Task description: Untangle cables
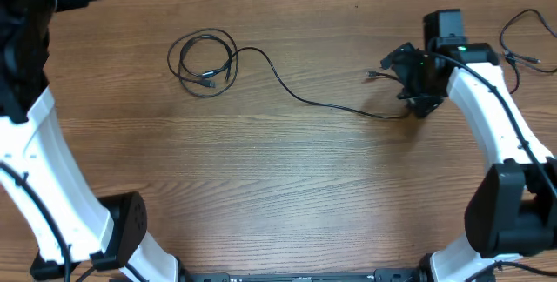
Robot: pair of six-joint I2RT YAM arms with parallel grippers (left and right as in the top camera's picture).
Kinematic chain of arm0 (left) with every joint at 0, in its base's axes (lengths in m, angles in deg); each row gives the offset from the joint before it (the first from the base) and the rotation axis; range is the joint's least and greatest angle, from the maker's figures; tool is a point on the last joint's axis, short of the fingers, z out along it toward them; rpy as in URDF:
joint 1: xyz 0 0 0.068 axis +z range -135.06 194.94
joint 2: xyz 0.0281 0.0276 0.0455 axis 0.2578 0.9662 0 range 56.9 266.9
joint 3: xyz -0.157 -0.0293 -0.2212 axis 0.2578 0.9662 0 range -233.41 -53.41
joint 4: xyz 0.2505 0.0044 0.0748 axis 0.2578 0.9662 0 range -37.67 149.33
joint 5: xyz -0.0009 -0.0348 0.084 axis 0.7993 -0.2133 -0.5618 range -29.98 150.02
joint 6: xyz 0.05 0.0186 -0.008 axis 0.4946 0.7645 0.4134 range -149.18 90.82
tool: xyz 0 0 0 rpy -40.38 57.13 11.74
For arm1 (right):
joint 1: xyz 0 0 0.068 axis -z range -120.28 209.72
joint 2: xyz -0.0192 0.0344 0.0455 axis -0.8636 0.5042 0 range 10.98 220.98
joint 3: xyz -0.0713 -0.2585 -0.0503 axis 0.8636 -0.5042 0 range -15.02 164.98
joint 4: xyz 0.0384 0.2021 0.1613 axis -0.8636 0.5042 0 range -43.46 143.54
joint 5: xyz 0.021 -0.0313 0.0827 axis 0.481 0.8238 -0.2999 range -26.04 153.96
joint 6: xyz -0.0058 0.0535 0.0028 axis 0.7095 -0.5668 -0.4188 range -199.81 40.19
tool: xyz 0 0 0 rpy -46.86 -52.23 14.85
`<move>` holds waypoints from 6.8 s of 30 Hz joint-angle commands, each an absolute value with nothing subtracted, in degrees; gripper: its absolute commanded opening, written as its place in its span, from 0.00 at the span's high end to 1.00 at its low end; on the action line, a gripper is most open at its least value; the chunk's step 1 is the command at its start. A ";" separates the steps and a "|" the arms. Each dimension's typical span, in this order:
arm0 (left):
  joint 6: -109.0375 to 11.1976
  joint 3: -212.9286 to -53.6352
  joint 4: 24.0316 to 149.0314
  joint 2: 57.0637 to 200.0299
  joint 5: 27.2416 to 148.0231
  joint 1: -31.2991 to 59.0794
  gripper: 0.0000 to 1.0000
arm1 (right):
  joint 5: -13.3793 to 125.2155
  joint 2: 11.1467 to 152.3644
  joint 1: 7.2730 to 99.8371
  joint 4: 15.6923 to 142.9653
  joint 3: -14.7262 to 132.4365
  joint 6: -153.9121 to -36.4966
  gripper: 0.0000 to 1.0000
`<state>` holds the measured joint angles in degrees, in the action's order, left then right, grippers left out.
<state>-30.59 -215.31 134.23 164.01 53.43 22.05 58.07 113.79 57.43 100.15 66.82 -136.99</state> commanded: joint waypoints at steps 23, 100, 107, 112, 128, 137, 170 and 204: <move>-19.93 -214.70 137.29 181.19 60.68 24.79 0.01 | 60.43 123.34 52.98 101.55 61.73 -165.74 0.00; -24.56 -214.72 118.50 182.26 84.24 11.52 0.00 | 150.68 97.33 50.90 112.74 149.20 -75.75 0.96; -25.46 -214.72 113.71 182.26 84.20 8.46 0.00 | 139.79 97.02 50.83 113.85 149.20 -75.97 0.96; -26.64 -214.72 112.97 182.26 84.20 7.48 0.00 | 108.84 98.31 50.83 122.14 149.20 -82.27 0.96; -26.40 -214.72 117.69 182.26 81.05 7.41 0.00 | 83.97 121.13 51.49 134.48 133.07 -96.52 0.96; -22.35 -214.70 125.62 182.26 81.88 7.23 0.00 | 76.28 126.11 51.49 134.03 124.85 -99.31 0.96; 21.32 -163.73 118.15 182.59 97.80 -8.79 0.00 | 77.15 101.90 59.75 130.44 124.98 -98.85 0.96; 3.68 -159.12 78.39 191.90 101.36 -12.26 0.96 | 77.35 95.34 59.75 119.86 124.96 -95.82 0.96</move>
